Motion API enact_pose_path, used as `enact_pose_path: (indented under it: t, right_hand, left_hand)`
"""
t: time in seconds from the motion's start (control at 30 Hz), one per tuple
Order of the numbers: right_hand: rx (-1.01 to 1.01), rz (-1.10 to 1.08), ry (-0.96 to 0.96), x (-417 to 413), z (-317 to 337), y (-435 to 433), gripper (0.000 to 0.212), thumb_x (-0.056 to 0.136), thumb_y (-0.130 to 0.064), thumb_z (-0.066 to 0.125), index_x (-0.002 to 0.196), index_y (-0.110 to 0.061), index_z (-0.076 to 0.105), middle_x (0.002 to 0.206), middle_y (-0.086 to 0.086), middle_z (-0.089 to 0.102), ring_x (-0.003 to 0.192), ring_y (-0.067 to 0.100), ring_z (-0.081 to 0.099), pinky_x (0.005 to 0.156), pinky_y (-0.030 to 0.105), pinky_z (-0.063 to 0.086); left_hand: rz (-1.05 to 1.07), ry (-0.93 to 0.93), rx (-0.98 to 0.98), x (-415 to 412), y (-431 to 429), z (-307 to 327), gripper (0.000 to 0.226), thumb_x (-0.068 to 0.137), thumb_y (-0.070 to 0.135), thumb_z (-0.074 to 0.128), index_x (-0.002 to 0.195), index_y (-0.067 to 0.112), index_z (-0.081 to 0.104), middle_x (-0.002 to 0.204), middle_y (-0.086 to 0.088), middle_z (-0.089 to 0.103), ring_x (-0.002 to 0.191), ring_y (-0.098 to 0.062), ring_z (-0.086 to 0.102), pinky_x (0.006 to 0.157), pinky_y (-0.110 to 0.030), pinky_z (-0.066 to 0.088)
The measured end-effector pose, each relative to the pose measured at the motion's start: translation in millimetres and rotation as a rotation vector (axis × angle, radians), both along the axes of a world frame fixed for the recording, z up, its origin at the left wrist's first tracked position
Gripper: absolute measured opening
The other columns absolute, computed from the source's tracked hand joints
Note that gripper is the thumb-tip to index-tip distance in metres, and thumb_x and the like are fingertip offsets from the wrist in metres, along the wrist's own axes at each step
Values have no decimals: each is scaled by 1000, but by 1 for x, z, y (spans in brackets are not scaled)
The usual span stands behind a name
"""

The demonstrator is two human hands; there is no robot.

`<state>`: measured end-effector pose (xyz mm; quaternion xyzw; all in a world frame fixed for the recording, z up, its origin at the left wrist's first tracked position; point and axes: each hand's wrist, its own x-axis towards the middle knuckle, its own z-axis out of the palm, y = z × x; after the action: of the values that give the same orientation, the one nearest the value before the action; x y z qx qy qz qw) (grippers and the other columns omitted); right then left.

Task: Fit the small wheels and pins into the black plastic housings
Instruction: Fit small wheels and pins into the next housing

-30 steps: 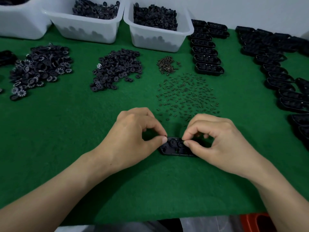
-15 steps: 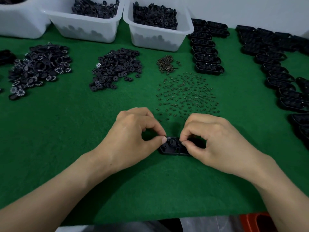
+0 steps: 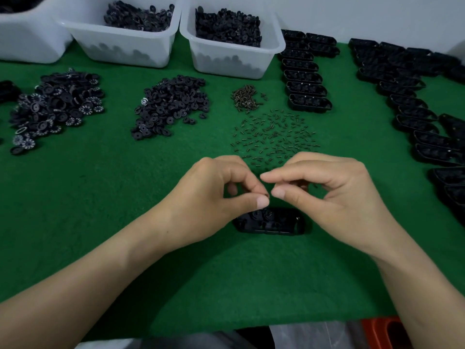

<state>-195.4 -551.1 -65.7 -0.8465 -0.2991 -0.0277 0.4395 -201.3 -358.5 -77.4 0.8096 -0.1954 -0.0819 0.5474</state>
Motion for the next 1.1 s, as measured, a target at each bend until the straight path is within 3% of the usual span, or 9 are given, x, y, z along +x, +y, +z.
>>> enact_pose_path:
  t: [0.1, 0.23, 0.5, 0.57, 0.73, 0.8, 0.9, 1.0, 1.1]
  right_hand:
    - [96, 19, 43, 0, -1, -1, 12, 76, -10, 69, 87, -14, 72, 79, 0, 69, 72, 17, 64, 64, 38, 51]
    - [157, 31, 138, 0, -4, -7, 8, 77, -10, 68, 84, -13, 70, 79, 1, 68, 74, 25, 63, 64, 46, 50]
    - [101, 64, 182, -3, -9, -13, 7, 78, -8, 66, 81, -14, 64, 77, 0, 63, 71, 21, 59, 63, 39, 50]
    - [60, 34, 167, -2, -10, -17, 7, 78, -8, 65, 79, -14, 63, 76, 1, 62, 70, 20, 58, 64, 37, 49]
    - [-164, -4, 94, -2, -16, -29, 14, 76, 0, 70, 75, -13, 64, 81, -6, 59, 75, 13, 56, 62, 32, 45]
    - [-205, 21, 65, -5, -18, -28, 14, 76, -1, 70, 75, -14, 64, 83, -6, 59, 79, 10, 55, 66, 19, 41]
    - [-262, 33, 1, -8, -21, -24, 9, 74, -5, 70, 76, -12, 65, 83, -6, 58, 79, 3, 52, 73, 9, 35]
    - [-312, 19, -49, -8, -23, -23, 10, 75, -3, 71, 77, -12, 65, 83, -6, 58, 80, 9, 53, 74, 11, 35]
    - [-335, 16, -103, -9, -23, -22, 9, 76, -4, 70, 78, -11, 65, 83, -3, 58, 79, 16, 55, 74, 25, 44]
  left_hand:
    - [-40, 19, -28, 3, -5, 5, 6, 74, 25, 70, 68, 23, 67, 75, 2, 59, 67, -26, 51, 67, -41, 47]
    - [-34, 35, -70, 2, -10, 4, 7, 71, 31, 67, 66, 25, 66, 73, 4, 59, 67, -23, 51, 66, -36, 47]
    - [-36, 55, -49, 0, -13, 3, 9, 72, 31, 67, 71, 22, 68, 77, 1, 60, 68, -23, 52, 67, -36, 48]
    - [-27, 19, 8, 0, -11, 2, 6, 72, 28, 71, 77, 27, 67, 79, 7, 59, 70, -17, 52, 68, -33, 47]
    - [-55, -104, 403, -6, 4, -6, 54, 57, 59, 67, 105, 36, 58, 98, 21, 50, 95, 5, 43, 88, -17, 32]
    - [-41, -136, 483, -10, 6, -10, 57, 56, 60, 66, 106, 35, 58, 100, 20, 48, 97, 5, 39, 92, -13, 22]
    - [-3, -167, 502, -13, 5, -13, 48, 58, 55, 69, 99, 32, 64, 96, 15, 49, 97, -2, 43, 91, -19, 21]
    - [20, -181, 486, -13, 4, -15, 43, 59, 53, 69, 96, 32, 65, 94, 16, 49, 96, -1, 42, 91, -16, 21]
    - [21, -175, 477, -13, 4, -16, 42, 59, 53, 70, 95, 32, 66, 94, 16, 49, 95, 0, 42, 93, -16, 19]
